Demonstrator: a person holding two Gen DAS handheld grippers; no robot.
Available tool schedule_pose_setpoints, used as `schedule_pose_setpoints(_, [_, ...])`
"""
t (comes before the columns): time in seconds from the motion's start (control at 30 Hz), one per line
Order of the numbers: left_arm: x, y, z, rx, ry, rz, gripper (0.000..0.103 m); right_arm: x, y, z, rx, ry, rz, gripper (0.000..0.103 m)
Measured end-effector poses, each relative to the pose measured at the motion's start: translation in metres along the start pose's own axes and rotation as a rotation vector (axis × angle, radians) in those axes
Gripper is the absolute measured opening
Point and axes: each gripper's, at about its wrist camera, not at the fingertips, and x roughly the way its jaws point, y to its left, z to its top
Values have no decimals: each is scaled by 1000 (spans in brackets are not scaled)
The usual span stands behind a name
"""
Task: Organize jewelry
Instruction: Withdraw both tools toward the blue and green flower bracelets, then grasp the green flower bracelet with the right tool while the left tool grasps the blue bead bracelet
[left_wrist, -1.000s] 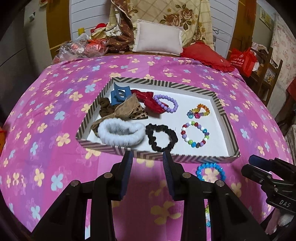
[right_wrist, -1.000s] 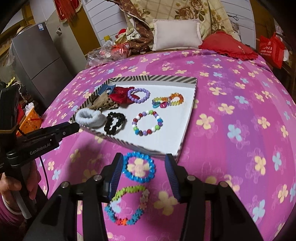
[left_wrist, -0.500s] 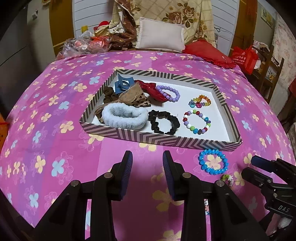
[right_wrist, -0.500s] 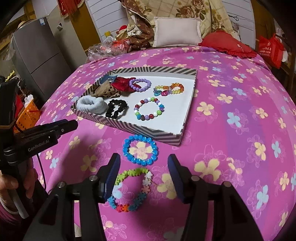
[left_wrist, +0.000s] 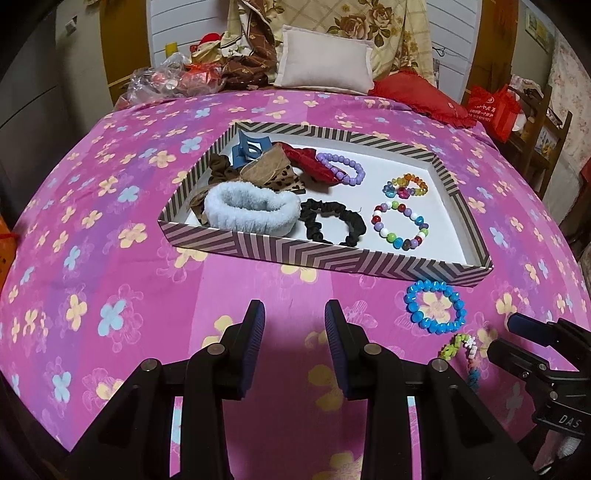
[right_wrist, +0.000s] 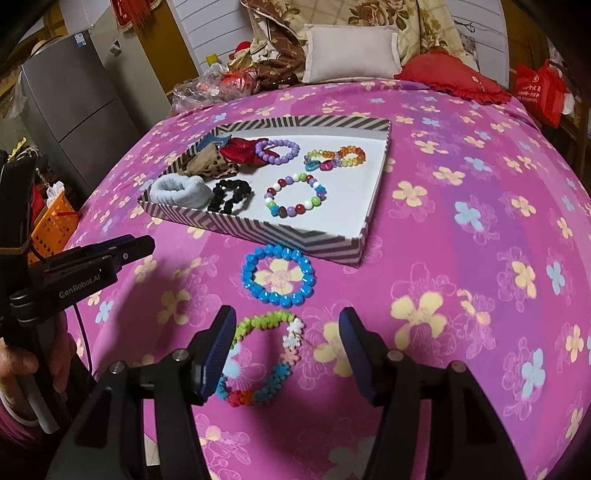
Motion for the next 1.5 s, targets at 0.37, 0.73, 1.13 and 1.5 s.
schedule_pose_setpoints(0.37, [9,2,-4,-12,35,-8,22,11,5,-12,-66,44,-44,60])
schedule_pose_setpoints(0.73, [14,-4,-4,-5,53,-26,22,26,24,-22,-254,67,-147,16])
schedule_pose_setpoints(1.13, [30,-41,2,19,100,-116,22,14,-7,-26,-178,40,-122,28])
schedule_pose_setpoints(1.5, [47,-73,8,20,143,-184,22,16,0,-29,-207,16,-104,44])
